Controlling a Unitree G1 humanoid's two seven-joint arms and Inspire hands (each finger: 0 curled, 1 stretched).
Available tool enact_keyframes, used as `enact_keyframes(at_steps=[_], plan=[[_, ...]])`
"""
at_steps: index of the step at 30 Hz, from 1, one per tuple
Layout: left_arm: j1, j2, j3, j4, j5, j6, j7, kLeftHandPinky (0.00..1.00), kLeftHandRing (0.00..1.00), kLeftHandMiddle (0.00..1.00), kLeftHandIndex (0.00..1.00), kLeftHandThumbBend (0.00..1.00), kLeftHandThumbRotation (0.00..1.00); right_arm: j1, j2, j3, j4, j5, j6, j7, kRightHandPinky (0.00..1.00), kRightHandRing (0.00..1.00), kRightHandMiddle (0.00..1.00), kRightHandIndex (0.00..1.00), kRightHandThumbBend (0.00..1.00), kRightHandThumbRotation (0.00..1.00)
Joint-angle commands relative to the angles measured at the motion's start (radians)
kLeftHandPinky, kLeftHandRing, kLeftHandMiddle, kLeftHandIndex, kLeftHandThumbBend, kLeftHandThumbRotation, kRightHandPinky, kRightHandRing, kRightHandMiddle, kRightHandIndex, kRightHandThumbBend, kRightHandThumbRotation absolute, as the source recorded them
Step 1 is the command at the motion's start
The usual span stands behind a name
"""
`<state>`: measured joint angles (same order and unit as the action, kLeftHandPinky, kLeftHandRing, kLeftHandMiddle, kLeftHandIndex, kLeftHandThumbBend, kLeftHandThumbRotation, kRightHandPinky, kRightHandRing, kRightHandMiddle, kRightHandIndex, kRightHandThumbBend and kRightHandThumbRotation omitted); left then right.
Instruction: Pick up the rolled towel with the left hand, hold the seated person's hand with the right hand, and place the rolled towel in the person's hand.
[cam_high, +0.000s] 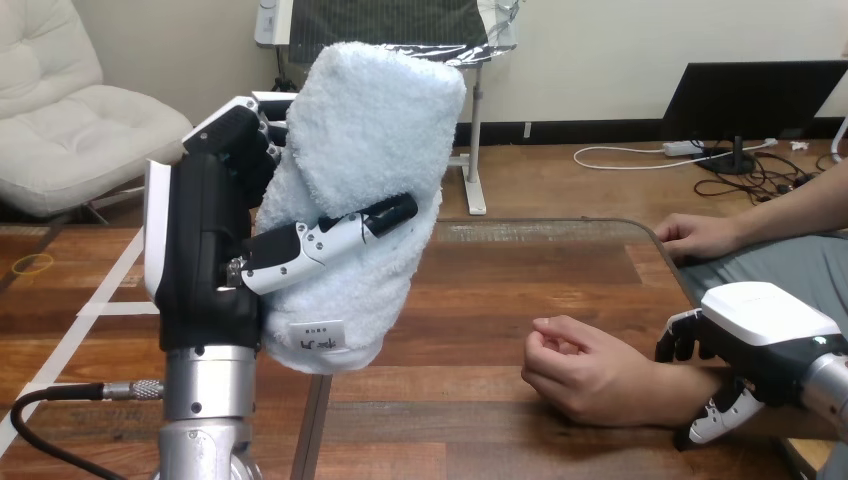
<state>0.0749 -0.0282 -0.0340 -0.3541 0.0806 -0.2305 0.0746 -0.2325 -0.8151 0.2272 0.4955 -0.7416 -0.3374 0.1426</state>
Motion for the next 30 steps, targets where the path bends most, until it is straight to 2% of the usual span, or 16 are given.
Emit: enact_keyframes(at_steps=[1,18,27,30], plan=[[-0.049,-0.015,0.005,-0.038,-0.014,-0.034,0.01,0.14,0.2,0.26,0.36,0.53,0.0,-0.037,0.049,0.035,0.047,-0.01,0.027,-0.019,0.46,0.62,0.65,0.65,0.9,0.2],[-0.062,-0.024,0.016,-0.046,-0.023,-0.024,0.013,0.14,0.2,0.26,0.36,0.55,0.0,-0.04,0.088,0.054,0.08,-0.011,0.066,-0.067,0.42,0.59,0.61,0.61,0.89,0.2],[-0.074,-0.02,0.02,-0.043,-0.043,-0.029,0.005,0.14,0.2,0.26,0.36,0.54,0.0,-0.036,0.111,0.058,0.082,0.002,0.103,-0.073,0.43,0.58,0.61,0.59,0.88,0.2],[-0.078,-0.016,0.022,-0.042,-0.04,-0.03,0.007,0.14,0.2,0.26,0.36,0.54,0.0,-0.034,0.12,0.054,0.092,0.015,0.097,-0.085,0.43,0.57,0.6,0.58,0.88,0.19]])
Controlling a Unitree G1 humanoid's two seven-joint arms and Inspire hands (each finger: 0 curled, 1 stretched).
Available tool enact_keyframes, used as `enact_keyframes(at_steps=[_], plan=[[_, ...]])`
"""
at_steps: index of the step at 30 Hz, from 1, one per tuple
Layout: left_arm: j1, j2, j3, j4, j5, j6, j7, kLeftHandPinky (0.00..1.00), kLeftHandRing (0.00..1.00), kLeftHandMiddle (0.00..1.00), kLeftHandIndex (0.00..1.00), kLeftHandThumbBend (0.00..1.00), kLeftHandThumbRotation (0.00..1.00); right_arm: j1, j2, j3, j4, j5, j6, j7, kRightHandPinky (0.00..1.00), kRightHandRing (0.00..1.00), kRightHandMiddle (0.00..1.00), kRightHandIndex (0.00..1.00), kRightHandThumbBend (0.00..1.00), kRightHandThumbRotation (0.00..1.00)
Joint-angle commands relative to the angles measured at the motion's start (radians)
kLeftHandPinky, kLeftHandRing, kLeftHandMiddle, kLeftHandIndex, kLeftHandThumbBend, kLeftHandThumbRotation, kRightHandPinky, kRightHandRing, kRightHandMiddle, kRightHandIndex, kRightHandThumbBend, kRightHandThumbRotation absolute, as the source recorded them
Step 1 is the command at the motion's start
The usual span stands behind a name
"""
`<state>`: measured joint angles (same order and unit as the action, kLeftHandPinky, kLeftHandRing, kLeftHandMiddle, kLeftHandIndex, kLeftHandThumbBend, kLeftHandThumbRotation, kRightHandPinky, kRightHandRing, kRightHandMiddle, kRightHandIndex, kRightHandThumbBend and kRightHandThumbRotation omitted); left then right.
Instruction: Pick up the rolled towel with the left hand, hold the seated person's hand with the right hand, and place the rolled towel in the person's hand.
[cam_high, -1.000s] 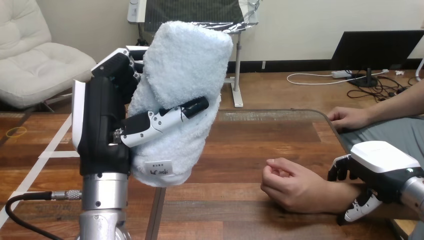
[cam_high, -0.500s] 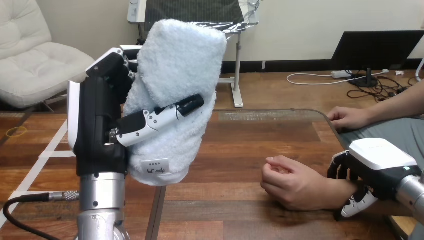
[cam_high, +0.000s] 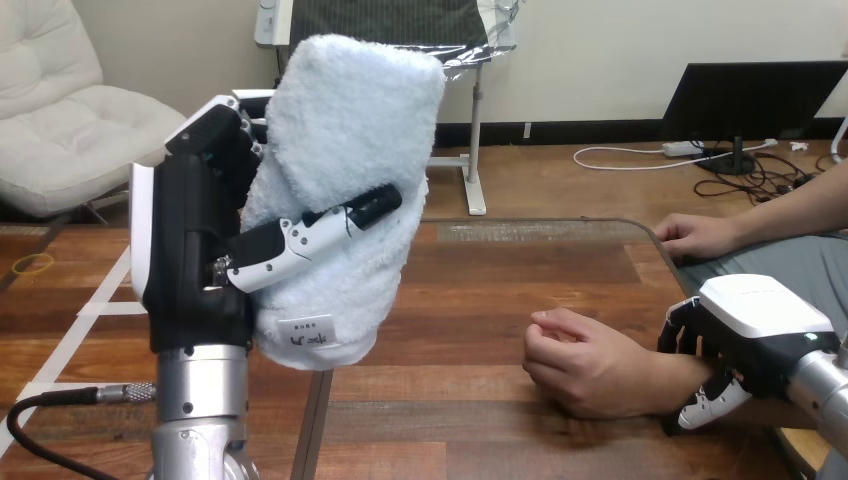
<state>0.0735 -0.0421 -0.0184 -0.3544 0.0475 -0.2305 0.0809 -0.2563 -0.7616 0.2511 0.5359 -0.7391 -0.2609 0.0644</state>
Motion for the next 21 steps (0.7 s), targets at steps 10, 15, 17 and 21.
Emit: enact_keyframes(at_steps=[10,15,17,21], plan=[[-0.089,0.0,0.009,-0.04,-0.002,-0.029,0.002,0.14,0.2,0.26,0.36,0.54,0.0,-0.009,0.084,0.034,0.066,0.026,0.017,-0.036,0.4,0.53,0.56,0.53,0.91,0.23],[-0.094,0.002,0.01,-0.034,0.0,-0.035,0.003,0.14,0.2,0.27,0.36,0.53,0.0,-0.005,0.089,0.034,0.061,0.03,0.025,-0.038,0.36,0.47,0.51,0.48,0.92,0.28],[-0.095,0.003,0.011,-0.033,-0.002,-0.036,0.001,0.14,0.2,0.27,0.36,0.53,0.0,-0.008,0.094,0.034,0.068,0.034,0.031,-0.035,0.35,0.46,0.5,0.47,0.92,0.29],[-0.095,0.003,0.01,-0.036,-0.002,-0.033,0.002,0.14,0.2,0.27,0.36,0.53,0.0,-0.009,0.101,0.034,0.063,0.037,0.054,-0.021,0.33,0.44,0.48,0.45,0.92,0.32]])
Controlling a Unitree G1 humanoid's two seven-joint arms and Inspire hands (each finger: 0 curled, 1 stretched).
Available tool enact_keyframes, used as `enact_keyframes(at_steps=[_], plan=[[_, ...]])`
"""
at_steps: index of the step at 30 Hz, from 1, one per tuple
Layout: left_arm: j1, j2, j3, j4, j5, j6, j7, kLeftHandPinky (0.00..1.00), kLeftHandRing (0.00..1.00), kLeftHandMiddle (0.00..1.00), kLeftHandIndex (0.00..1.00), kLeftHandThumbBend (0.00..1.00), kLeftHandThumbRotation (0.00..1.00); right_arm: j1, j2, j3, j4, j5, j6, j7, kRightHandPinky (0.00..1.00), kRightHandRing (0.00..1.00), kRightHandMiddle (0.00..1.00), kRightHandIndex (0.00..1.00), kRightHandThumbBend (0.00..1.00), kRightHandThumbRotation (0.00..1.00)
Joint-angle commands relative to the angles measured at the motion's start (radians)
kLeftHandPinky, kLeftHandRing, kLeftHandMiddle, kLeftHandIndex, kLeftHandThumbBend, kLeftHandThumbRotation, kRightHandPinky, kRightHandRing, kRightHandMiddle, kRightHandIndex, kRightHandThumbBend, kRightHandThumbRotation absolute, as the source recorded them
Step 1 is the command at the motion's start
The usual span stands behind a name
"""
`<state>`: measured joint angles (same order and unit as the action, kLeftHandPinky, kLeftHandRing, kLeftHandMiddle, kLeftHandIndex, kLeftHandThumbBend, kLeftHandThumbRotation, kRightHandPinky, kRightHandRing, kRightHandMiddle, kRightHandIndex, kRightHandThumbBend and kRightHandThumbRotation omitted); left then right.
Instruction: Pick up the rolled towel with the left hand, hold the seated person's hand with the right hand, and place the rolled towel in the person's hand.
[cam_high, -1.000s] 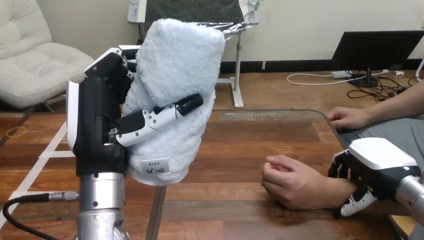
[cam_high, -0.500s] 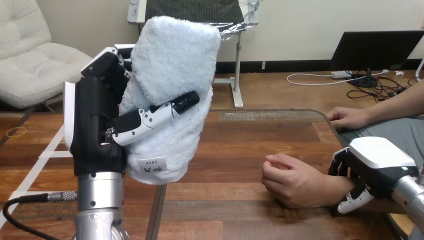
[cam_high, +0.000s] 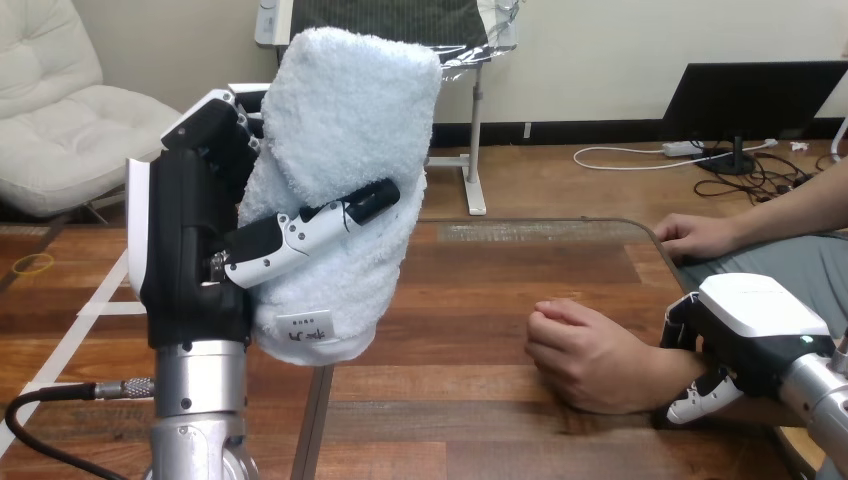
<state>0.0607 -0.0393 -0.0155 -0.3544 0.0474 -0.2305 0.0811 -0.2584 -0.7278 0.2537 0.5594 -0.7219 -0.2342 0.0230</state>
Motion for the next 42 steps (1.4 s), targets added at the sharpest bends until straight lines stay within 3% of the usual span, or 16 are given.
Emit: enact_keyframes(at_steps=[1,9,25,34,42], plan=[[-0.083,0.0,0.007,-0.036,-0.003,-0.033,0.001,0.14,0.2,0.27,0.36,0.53,0.0,-0.007,0.068,0.033,0.037,0.018,0.031,0.022,0.33,0.44,0.47,0.44,0.92,0.33],[-0.085,0.001,0.009,-0.034,-0.005,-0.035,0.001,0.14,0.2,0.26,0.36,0.53,0.0,-0.009,0.074,0.039,0.041,0.02,0.029,0.02,0.24,0.32,0.4,0.39,0.92,0.39],[-0.082,-0.002,0.011,-0.04,-0.021,-0.035,-0.002,0.14,0.19,0.26,0.36,0.54,0.0,-0.018,0.078,0.046,0.065,0.038,0.001,0.038,0.14,0.2,0.28,0.31,0.92,0.46],[-0.082,0.003,0.012,-0.036,-0.017,-0.044,-0.003,0.13,0.19,0.26,0.36,0.54,0.0,-0.021,0.076,0.046,0.07,0.049,-0.004,0.061,0.17,0.24,0.31,0.34,0.94,0.52],[-0.078,-0.002,0.011,-0.041,-0.021,-0.039,-0.003,0.13,0.19,0.26,0.36,0.54,0.0,-0.016,0.077,0.042,0.053,0.062,0.016,0.095,0.24,0.32,0.4,0.44,0.99,0.57]])
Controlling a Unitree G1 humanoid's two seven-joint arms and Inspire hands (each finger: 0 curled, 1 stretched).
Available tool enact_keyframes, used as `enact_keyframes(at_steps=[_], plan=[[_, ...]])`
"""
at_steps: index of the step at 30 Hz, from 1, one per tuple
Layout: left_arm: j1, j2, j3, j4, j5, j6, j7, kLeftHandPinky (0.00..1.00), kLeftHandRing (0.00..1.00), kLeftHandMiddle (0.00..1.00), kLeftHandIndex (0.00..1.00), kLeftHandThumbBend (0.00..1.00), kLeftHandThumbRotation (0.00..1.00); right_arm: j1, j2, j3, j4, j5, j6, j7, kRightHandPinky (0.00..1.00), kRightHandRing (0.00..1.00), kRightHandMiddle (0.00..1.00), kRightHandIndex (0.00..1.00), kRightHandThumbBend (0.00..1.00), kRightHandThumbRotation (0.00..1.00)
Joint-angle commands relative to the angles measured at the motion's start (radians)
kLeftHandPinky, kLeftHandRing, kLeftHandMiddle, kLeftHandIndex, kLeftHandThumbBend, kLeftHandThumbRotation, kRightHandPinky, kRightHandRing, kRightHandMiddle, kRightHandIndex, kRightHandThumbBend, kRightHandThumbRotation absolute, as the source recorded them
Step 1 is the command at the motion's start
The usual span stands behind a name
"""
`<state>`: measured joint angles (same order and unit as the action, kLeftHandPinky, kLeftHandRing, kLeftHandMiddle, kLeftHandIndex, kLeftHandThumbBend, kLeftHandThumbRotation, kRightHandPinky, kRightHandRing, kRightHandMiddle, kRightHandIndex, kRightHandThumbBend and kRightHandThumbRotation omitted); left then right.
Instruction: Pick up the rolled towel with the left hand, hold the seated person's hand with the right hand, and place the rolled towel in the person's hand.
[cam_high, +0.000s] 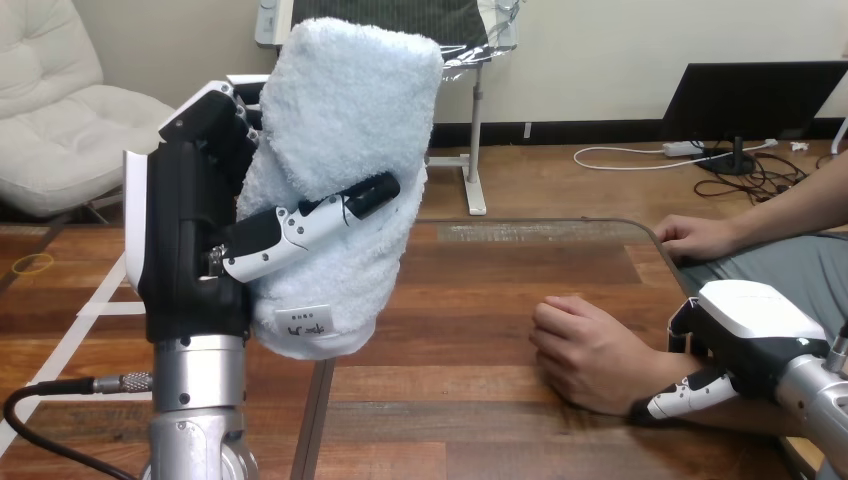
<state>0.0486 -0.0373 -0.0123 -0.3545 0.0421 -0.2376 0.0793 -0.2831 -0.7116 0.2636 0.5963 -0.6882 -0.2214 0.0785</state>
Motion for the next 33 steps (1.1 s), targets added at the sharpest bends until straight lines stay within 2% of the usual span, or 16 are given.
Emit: enact_keyframes(at_steps=[1,9,13,21,33], plan=[[-0.065,-0.004,0.008,-0.041,-0.015,-0.033,0.0,0.13,0.19,0.26,0.36,0.54,0.0,0.009,0.061,0.031,0.014,0.033,0.008,0.048,0.25,0.33,0.41,0.45,0.99,0.57],[-0.062,-0.007,0.007,-0.044,-0.011,-0.031,0.003,0.14,0.19,0.26,0.36,0.54,0.0,0.012,0.053,0.029,-0.012,0.058,0.037,0.11,0.35,0.45,0.54,0.57,1.0,0.56],[-0.062,-0.006,0.007,-0.041,-0.014,-0.035,0.001,0.14,0.19,0.26,0.36,0.54,0.0,0.013,0.052,0.021,-0.03,0.082,0.062,0.162,0.43,0.56,0.64,0.66,1.0,0.53],[-0.065,-0.001,0.012,-0.026,-0.013,-0.055,-0.001,0.14,0.19,0.26,0.36,0.54,0.0,0.018,0.043,0.01,-0.069,0.121,0.099,0.244,0.55,0.69,0.75,0.76,1.0,0.46],[-0.064,-0.005,0.011,-0.026,-0.021,-0.054,-0.002,0.14,0.19,0.26,0.37,0.54,0.0,0.021,0.032,-0.017,-0.098,0.181,0.116,0.34,0.6,0.78,0.84,0.84,0.95,0.36]])
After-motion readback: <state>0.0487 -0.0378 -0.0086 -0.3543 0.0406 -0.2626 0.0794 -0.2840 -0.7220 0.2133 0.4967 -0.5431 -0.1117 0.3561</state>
